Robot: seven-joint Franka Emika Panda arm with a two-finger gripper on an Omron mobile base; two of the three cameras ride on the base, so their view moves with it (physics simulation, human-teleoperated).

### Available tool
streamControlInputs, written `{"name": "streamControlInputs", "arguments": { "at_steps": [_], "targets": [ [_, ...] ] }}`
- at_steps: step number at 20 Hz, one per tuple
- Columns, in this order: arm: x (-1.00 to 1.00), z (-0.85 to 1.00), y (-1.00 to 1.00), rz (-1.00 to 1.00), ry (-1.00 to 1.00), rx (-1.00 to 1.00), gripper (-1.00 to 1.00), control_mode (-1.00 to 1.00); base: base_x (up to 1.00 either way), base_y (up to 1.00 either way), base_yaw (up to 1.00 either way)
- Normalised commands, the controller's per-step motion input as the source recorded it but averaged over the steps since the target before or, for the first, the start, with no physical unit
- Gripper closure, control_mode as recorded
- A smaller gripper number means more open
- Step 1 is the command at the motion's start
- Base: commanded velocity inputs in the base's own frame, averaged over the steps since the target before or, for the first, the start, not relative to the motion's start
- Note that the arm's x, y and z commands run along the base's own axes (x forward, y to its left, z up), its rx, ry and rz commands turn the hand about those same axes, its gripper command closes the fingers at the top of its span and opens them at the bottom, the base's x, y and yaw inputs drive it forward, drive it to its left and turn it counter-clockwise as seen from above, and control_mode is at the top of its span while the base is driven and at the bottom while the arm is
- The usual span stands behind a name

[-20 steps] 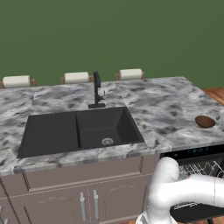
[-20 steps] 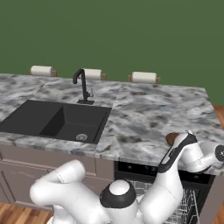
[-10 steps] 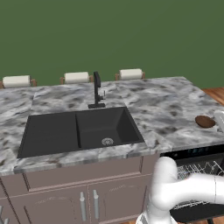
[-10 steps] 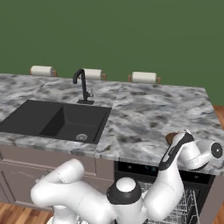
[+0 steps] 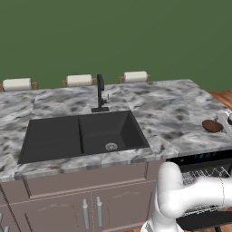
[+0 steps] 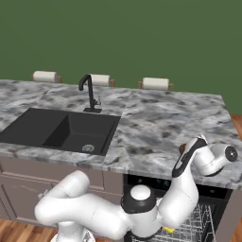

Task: Pick up the cup and bowl from the counter, place them in the dishwasher, and close the dishwasher door.

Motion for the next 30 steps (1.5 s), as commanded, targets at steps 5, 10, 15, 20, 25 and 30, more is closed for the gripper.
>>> {"name": "streamControlInputs", "arguments": {
  "at_steps": [5, 10, 15, 20, 25, 30],
  "targets": [
    [0.26, -0.50, 0.00, 0.00, 0.02, 0.02, -1.00, -1.00, 0.00, 0.00, 0.00],
    [0.23, -0.55, 0.00, 0.00, 0.02, 0.04, 1.00, -1.00, 0.00, 0.00, 0.00],
    [0.02, -0.51, -0.08, 0.01, 0.00, 0.05, 1.00, -1.00, 0.00, 0.00, 0.00],
    [-0.01, -0.37, -0.16, 0.01, 0.00, 0.04, 1.00, -1.00, 0.00, 0.00, 0.00],
    [-0.19, -0.20, -0.19, 0.00, 0.00, 0.02, 1.00, -1.00, 0.00, 0.00, 0.00],
    [-0.62, -0.01, -0.10, 0.01, -0.05, 0.00, 1.00, -1.00, 0.00, 0.00, 0.00]
  ]
}}
